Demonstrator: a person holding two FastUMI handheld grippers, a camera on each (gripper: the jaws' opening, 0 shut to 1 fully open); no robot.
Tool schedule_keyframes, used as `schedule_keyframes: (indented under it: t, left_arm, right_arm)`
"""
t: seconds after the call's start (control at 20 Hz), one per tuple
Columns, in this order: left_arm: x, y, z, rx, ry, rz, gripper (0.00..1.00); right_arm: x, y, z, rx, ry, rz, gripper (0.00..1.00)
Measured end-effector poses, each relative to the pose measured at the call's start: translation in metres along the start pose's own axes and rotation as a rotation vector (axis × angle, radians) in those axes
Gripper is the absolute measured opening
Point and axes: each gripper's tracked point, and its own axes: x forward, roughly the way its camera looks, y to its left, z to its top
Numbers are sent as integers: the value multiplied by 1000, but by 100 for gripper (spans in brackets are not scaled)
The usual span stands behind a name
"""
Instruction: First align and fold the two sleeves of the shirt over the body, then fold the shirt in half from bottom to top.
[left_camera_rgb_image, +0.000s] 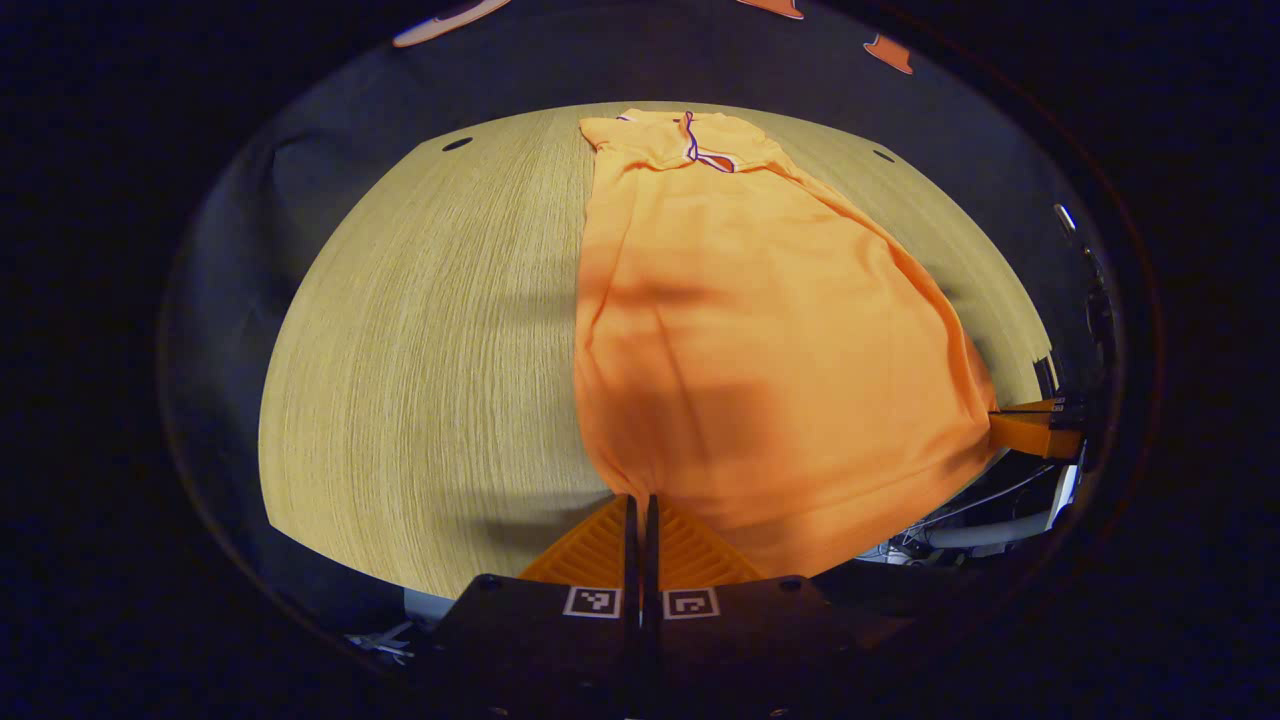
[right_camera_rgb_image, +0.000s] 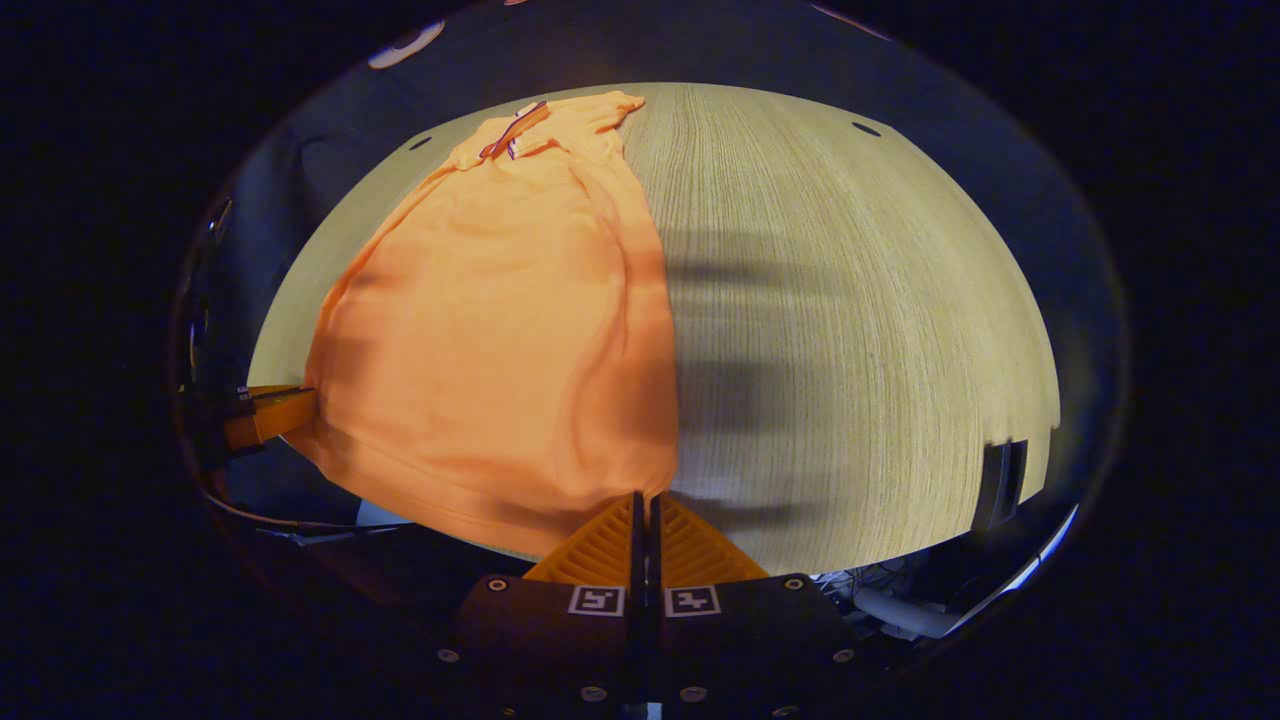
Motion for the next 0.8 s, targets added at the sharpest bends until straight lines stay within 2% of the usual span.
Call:
schedule_keyframes:
  t: [0.05, 0.2, 0.55, 0.65, 0.8]
  left_arm:
    - [1, 0, 1, 3, 2, -5, 1]
    - [-2, -5, 2, -20, -21, -44, 1]
    - [-35, -10, 32, -56, -131, -107, 1]
    - [-40, -9, 43, -65, -160, -120, 1]
    - [-48, -13, 57, -68, -192, -138, 1]
  right_arm:
    - [2, 1, 0, 20, -1, 17, 0]
    - [-2, 24, 2, 123, -9, 151, 1]
    - [-26, 41, 21, 175, -99, 267, 0]
    - [-35, 49, 33, 194, -140, 319, 0]
    - [-44, 55, 53, 198, -195, 356, 0]
